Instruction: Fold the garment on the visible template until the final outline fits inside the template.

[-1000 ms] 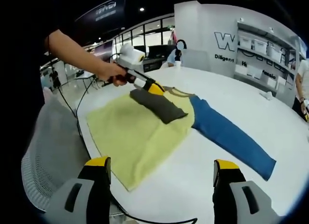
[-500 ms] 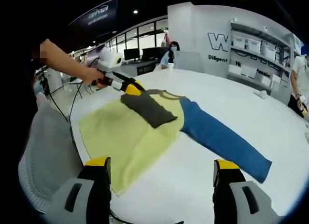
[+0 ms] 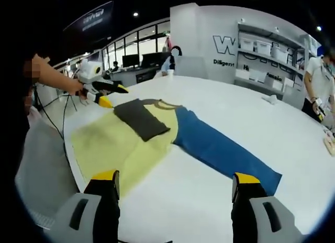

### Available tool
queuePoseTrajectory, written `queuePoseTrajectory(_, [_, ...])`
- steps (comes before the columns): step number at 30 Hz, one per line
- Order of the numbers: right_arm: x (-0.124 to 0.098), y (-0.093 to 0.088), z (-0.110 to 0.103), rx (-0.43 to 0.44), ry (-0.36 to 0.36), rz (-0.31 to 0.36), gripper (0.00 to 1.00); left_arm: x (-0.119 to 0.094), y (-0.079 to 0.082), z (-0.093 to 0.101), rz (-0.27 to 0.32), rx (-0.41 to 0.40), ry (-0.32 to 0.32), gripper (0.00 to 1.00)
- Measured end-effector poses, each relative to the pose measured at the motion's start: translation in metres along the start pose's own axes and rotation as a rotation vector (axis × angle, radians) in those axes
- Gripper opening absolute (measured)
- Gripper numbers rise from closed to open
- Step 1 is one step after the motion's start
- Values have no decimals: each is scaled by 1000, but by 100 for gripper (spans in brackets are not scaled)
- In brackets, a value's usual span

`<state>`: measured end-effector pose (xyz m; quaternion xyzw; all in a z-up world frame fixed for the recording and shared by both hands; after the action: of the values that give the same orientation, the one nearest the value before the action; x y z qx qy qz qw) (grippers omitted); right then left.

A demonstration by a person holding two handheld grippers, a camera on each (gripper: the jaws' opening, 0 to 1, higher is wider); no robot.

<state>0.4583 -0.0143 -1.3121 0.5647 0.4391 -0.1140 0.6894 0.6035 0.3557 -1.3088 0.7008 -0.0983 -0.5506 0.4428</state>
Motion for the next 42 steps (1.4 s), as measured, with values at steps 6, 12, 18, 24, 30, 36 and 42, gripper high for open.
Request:
queuePoseTrajectory(6, [1, -1, 18, 32, -43, -14, 85, -18, -10, -1, -3, -33, 12, 77])
queuePoseTrajectory(12, [2, -2, 38, 76, -83, -28, 83, -35, -26, -3, -18, -39, 37, 78])
queuePoseTrajectory(18, [4, -2, 53, 107, -102, -41, 80, -50, -38, -2, -17, -63, 56, 80])
queuePoseTrajectory(24, [6, -2, 66, 120, -142, -72, 76, -62, -44, 2, -14, -56, 56, 81])
queuePoseTrajectory(30, [7, -6, 75, 131, -165, -103, 73, -73, -51, 7, -11, -48, 59, 83])
queuePoseTrajectory(36, [8, -11, 86, 193, -200, -111, 70, -83, -61, 12, -18, -42, 64, 84])
queuePoseTrajectory(42, [11, -18, 97, 257, -228, -122, 68, -92, -66, 12, -7, -74, 82, 84])
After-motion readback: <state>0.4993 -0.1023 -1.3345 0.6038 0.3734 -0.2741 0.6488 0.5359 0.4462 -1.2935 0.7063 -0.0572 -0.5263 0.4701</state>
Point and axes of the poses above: the point that each gripper's makers call its tool centre point, and the gripper's own axes: x roughly forward along the fingers, z roughly to its right, y roughly out of its top, the point moved 8 cm from there along -x, roughly backward along the fingers, and after that the axes turned 14 degrees about -z, right-handed, at the moved point
